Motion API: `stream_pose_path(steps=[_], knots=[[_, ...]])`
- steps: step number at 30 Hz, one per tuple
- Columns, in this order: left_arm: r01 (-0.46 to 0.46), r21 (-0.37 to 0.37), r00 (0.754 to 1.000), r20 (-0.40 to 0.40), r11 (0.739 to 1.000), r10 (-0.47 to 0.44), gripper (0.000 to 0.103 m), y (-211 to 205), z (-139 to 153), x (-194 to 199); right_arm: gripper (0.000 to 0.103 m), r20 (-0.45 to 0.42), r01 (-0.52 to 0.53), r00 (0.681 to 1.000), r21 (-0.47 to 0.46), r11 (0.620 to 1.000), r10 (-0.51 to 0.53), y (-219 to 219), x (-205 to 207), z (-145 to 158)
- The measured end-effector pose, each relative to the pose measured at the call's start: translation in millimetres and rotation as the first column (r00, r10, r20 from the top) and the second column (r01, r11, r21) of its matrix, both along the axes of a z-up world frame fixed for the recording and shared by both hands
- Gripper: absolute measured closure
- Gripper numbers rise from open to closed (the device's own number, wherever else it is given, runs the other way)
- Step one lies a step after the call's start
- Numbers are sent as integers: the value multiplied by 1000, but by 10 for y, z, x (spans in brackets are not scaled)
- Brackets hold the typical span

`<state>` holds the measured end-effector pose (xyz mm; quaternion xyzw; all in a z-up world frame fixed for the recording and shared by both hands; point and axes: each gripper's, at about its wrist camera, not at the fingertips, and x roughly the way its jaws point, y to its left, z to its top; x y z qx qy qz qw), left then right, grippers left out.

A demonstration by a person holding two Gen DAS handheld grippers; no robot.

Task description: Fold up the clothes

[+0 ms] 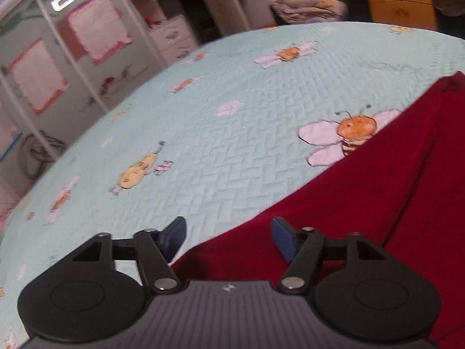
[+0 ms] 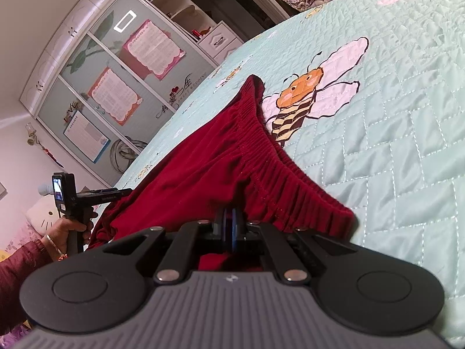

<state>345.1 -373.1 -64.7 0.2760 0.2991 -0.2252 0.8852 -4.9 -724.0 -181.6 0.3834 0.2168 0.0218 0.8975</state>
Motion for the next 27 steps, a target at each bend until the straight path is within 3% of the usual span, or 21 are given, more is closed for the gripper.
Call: stream_pose_path(steps=[2, 5, 6, 7, 8, 9, 11, 14, 17, 20, 23, 24, 27], knots=[[-25, 8, 999, -30, 1000, 25, 29, 46, -47, 111, 103, 1, 0, 1000, 2, 1000, 0, -1, -4, 1], [-46, -29, 989, -144, 999, 42, 27, 136, -93, 281, 103, 0, -1, 1000, 3, 1000, 1, 0, -5, -1], [-59, -52, 982, -184, 997, 48, 33, 170, -101, 329, 103, 0, -1, 1000, 3, 1000, 1, 2, -7, -1], [-69, -89, 976, -212, 994, 49, 68, 182, -89, 354, 103, 0, -1, 1000, 3, 1000, 1, 3, -10, -1], [-79, -128, 970, -238, 989, 47, 96, 191, -74, 377, 103, 0, -1, 1000, 3, 1000, 1, 4, -11, 0], [-91, -166, 964, -264, 982, 45, 98, 201, -59, 400, 103, 0, -1, 1000, 4, 1000, 1, 4, -13, 0], [-63, -93, 985, -165, 994, 47, 98, 69, -25, 375, 103, 0, -1, 1000, 3, 1000, 1, 4, -16, 0], [-99, 16, 995, -20, 995, 99, 99, -163, 5, 501, 103, -3, -1, 1000, -1, 1000, 1, 5, -16, 1], [-143, 18, 990, -6, 989, 144, 98, -295, 44, 707, 103, -9, 4, 1000, -10, 1000, -4, 16, -17, 6], [-120, 76, 993, 17, 990, 119, 98, -442, -142, 761, 103, -11, 8, 1000, -16, 1000, -8, 23, -21, 8], [-165, 69, 986, 26, 984, 164, 95, -419, -311, 734, 103, -10, 8, 1000, -15, 1000, -8, 20, -27, 6], [-194, 32, 981, 36, 981, 193, 90, -372, -307, 708, 103, -10, 8, 1000, -15, 1000, -8, 21, -29, 6], [-281, -70, 959, 26, 957, 283, 57, -169, -194, 693, 103, -8, 8, 1000, -13, 1000, -8, 14, -34, 5]])
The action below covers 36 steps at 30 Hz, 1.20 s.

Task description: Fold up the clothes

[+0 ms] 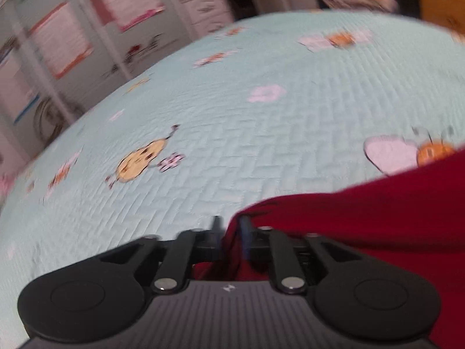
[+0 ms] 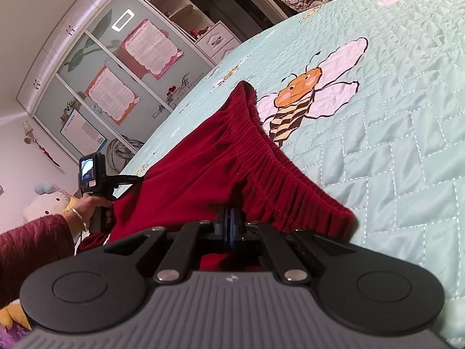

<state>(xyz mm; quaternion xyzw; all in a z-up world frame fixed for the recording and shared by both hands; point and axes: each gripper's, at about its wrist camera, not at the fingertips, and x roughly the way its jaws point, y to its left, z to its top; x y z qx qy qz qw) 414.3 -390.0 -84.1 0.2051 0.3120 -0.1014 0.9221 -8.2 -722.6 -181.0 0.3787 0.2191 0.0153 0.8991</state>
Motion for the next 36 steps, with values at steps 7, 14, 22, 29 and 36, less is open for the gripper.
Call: stream_pose_path(steps=[7, 14, 22, 29, 36], knots=[[-100, -367, 992, 32, 925, 120, 37, 738, 644, -586, 103, 6, 0, 1000, 8, 1000, 0, -14, -3, 2], [31, -534, 970, -187, 845, -154, 29, 768, 503, -1595, 99, 6, -16, 1000, 10, 1000, 16, -6, -5, 64], [-180, -576, 942, -334, 797, -29, 29, 573, 122, -1455, 72, 31, -36, 999, -65, 997, 38, -249, 326, 745], [-309, -666, 917, -397, 679, 28, 29, 637, 4, -1118, 63, -62, -71, 996, -34, 997, 69, -749, 1517, 745], [-301, -689, 925, -379, 659, 26, 30, 673, -48, -1059, 62, -96, -50, 994, 70, 996, 56, -965, 2041, 427]])
